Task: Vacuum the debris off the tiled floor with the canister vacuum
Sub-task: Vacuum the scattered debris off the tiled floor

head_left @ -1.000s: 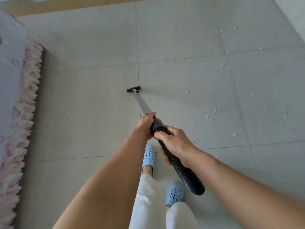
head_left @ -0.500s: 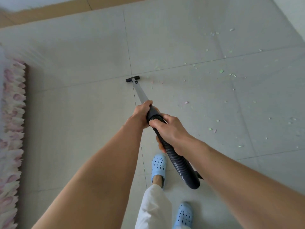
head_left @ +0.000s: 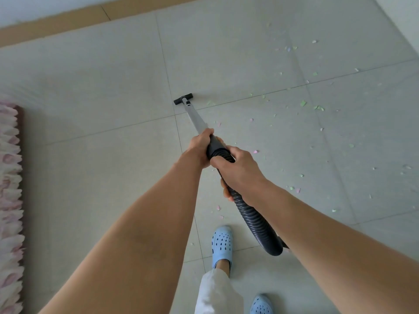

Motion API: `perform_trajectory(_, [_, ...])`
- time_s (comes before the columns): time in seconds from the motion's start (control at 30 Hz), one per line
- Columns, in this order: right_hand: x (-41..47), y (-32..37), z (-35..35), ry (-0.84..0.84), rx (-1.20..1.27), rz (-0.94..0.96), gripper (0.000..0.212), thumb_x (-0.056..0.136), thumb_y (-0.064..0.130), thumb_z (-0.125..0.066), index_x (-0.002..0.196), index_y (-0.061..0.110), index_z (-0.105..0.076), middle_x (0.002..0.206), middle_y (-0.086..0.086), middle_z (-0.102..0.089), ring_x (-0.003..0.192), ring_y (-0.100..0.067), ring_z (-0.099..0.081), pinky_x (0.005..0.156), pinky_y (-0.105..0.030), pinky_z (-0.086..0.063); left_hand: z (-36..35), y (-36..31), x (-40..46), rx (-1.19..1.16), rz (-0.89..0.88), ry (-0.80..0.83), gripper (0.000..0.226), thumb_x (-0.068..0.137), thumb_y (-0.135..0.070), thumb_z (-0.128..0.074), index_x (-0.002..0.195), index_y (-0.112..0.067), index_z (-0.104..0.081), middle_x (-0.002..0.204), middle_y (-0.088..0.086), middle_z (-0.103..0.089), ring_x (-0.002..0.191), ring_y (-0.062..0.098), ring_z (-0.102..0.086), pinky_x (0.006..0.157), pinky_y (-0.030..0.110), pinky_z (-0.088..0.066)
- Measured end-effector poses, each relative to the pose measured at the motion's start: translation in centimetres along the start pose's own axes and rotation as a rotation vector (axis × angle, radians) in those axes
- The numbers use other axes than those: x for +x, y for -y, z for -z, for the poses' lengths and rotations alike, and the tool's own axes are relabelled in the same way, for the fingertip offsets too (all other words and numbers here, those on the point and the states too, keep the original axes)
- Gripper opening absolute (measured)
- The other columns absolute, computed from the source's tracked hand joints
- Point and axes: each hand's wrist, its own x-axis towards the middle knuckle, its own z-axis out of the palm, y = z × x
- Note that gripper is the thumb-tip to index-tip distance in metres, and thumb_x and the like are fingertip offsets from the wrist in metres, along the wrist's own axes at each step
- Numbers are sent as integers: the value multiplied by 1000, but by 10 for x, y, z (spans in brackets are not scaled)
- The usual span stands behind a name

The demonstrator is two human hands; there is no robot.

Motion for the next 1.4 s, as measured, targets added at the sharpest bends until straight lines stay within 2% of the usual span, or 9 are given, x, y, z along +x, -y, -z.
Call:
perform_trajectory(0.2, [-5,-7,14,-48,-33,31,47,89,30,-56,135,26,-54,76,-12,-65,39,-23,-58,49,-31,-50,-19,7,-5,28,8,35,22,95,-13,-52,77,-1,-47,53,10,-55,54,23,-52,59,34,-47])
perform_trajectory(0.3, [-13,-15,22,-75,-54,42,51,89,29,-56,140,28,-52,75,-11,-65,39,-22,-58,49,-31,-51,-27,17,-10,40,13,45,18,94,-12,-54,80,-1,-49,61,11,-55,54,23,-53,60,35,-48])
perform_trajectory(0.6, [-43,-48,30,-104,-85,66,57,89,31,-55,145,30,-48,76,-7,-64,38,-23,-59,52,-33,-53,-32,54,-29,14,51,83,11,93,-10,-52,86,-3,-47,65,12,-53,51,22,-52,54,31,-49])
perform_trajectory(0.8, [-60,-64,32,-107,-68,53,51,90,33,-55,141,29,-50,75,-8,-64,37,-21,-58,52,-33,-54,-32,73,-40,51,48,73,12,94,-10,-52,87,-2,-47,66,11,-53,52,22,-52,55,32,-49])
perform_trajectory(0.97, [-77,-72,34,-44,198,-68,30,93,26,-61,123,26,-61,58,-8,-57,37,-23,-49,47,-30,-47,-30,85,-47,158,27,57,17,95,-11,-52,84,1,-48,52,10,-55,51,23,-52,56,34,-47])
perform_trajectory(1.13, [-89,-73,32,15,332,-120,17,95,23,-62,111,18,-64,52,-7,-53,36,-20,-45,43,-24,-43,-22,89,-52,214,10,26,16,95,-11,-53,99,1,-45,66,13,-53,54,25,-52,54,34,-49])
perform_trajectory(1.4, [-101,-79,25,59,315,-128,17,94,22,-62,110,16,-63,52,-9,-52,31,-20,-45,41,-23,-42,-6,99,-59,208,11,-11,14,95,-11,-53,97,-1,-44,68,12,-51,56,24,-51,55,35,-48])
